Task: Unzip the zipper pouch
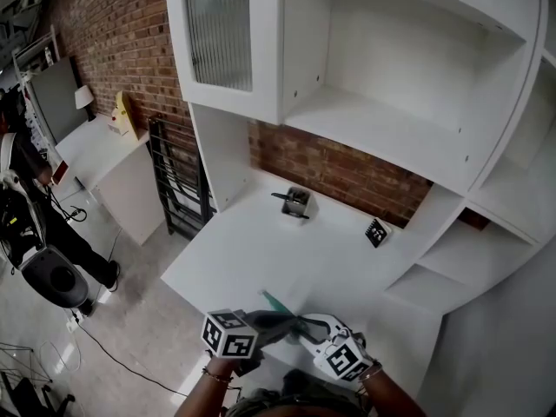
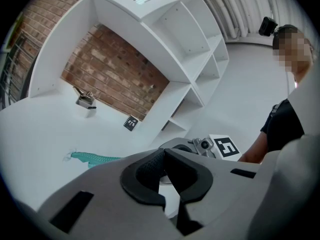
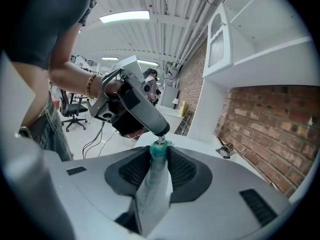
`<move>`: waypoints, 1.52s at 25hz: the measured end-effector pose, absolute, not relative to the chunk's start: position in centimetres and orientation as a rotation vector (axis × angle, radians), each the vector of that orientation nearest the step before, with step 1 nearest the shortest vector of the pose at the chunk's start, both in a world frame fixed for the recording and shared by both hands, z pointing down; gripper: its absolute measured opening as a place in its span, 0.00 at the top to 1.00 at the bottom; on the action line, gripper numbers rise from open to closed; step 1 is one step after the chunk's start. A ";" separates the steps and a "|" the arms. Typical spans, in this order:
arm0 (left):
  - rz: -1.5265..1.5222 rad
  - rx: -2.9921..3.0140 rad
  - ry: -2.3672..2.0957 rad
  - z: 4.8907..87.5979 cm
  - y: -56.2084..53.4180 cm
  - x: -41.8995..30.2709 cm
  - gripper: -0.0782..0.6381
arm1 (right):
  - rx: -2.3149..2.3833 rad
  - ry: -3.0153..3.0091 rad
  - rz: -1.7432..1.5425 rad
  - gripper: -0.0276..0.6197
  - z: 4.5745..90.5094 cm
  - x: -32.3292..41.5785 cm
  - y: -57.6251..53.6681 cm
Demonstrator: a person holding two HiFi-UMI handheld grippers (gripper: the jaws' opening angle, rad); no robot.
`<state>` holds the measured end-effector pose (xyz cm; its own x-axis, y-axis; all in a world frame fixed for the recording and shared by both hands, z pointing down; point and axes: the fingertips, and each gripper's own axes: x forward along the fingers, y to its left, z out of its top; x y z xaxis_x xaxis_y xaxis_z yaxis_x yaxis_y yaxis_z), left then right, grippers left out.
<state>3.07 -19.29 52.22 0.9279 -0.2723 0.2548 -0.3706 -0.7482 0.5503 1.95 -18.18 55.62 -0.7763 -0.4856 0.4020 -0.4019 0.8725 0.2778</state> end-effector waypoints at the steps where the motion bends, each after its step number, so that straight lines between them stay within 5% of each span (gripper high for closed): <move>1: 0.209 2.460 -0.455 52.2 -19.3 3.1 0.89 | 0.655 -2.576 -0.239 0.79 55.7 1.9 -18.2; 12: 0.213 2.415 -0.494 52.5 -20.0 2.8 0.89 | 0.733 -2.398 -0.458 0.90 55.6 2.2 -18.9; 38: 0.190 2.363 -0.646 53.7 -21.0 0.3 0.89 | 0.738 -2.320 -0.603 0.91 54.3 1.9 -17.1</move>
<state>0.26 -21.02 53.67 0.8665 -0.4000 0.2985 -0.4980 -0.6521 0.5716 1.91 -17.14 54.28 -0.6498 -0.6336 0.4199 -0.3490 0.7394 0.5757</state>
